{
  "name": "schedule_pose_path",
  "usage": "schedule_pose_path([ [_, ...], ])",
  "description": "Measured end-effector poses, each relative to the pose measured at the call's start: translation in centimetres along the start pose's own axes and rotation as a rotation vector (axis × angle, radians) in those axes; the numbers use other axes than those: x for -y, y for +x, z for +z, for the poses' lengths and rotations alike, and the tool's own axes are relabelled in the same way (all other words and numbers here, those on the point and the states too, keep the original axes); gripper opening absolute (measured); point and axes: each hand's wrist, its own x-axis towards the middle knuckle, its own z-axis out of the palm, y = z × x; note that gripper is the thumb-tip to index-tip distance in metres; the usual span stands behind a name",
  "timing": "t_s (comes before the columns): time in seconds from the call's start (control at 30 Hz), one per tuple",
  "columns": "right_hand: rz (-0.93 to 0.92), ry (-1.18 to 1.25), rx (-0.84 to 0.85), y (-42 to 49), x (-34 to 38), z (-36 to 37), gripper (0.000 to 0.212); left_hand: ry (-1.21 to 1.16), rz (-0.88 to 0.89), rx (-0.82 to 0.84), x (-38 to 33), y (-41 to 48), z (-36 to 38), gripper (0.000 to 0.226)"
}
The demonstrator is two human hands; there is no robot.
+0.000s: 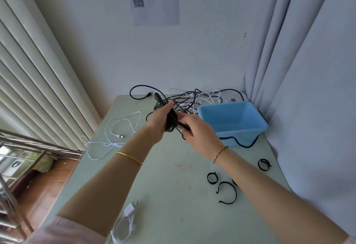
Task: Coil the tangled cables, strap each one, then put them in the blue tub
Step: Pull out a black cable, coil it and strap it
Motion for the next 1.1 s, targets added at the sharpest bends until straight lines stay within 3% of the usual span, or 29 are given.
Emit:
schedule_pose_path([
  [0.1, 0.148, -0.175, -0.001, -1.1, -3.1, 0.9, 0.009, 0.006, 0.067, 0.015, -1.0, 0.3, 0.5, 0.047],
  [0.23, 0.487, -0.494, -0.025, -3.6, -8.9, 1.1, 0.019, -0.035, 0.067, 0.034, -2.3, 0.3, 1.9, 0.028],
  [0.33, 0.733, -0.505, -0.163, -4.9, -11.0, 0.3, 0.015, 0.106, 0.033, 0.121, -2.1, 0.3, 3.5, 0.035],
  [0.4, 0.813, -0.447, -0.302, -5.4, -12.2, -0.3, 0.032, 0.117, 0.027, 0.164, -1.9, 0.5, 4.5, 0.034],
  [0.47, 0.912, -0.292, -0.422, -5.9, -13.9, -0.9, 0.042, 0.035, 0.023, 0.167, -2.0, 1.0, 5.2, 0.027],
  [0.53, 1.054, -0.047, -0.472, -6.5, -16.0, -1.3, 0.037, -0.036, 0.007, 0.168, -2.3, 1.5, 5.6, 0.022],
  [0.57, 1.151, 0.178, -0.502, -6.5, -16.7, -1.5, 0.035, -0.059, 0.000, 0.177, -2.4, 1.8, 5.7, 0.021],
  [0.67, 1.370, 1.164, -0.669, -6.2, -17.0, -2.4, 0.031, -0.102, -0.018, 0.217, -2.5, 2.4, 6.1, 0.023],
  [0.73, 1.377, 1.644, -0.768, -5.8, -16.9, -2.8, 0.020, -0.099, -0.023, 0.232, -2.5, 2.5, 6.3, 0.025],
  [0.83, 1.394, 1.828, -0.846, -5.3, -17.2, -2.8, 0.009, -0.092, -0.021, 0.254, -2.4, 2.7, 6.6, 0.025],
  [0.87, 1.372, 1.827, -0.880, -5.1, -17.4, -3.0, 0.005, -0.081, -0.020, 0.259, -2.4, 2.7, 6.6, 0.025],
  [0.9, 1.350, 1.797, -0.904, -4.9, -17.7, -3.3, 0.015, -0.064, -0.020, 0.259, -2.4, 2.7, 6.6, 0.024],
  [1.0, 1.262, 1.491, -0.925, -4.2, -18.7, -5.1, 0.030, 0.002, -0.031, 0.252, -2.3, 2.6, 6.6, 0.020],
  [1.1, 1.129, 1.241, -0.956, -3.1, -18.0, -6.8, 0.023, 0.021, -0.046, 0.252, -2.0, 2.7, 6.7, 0.019],
])
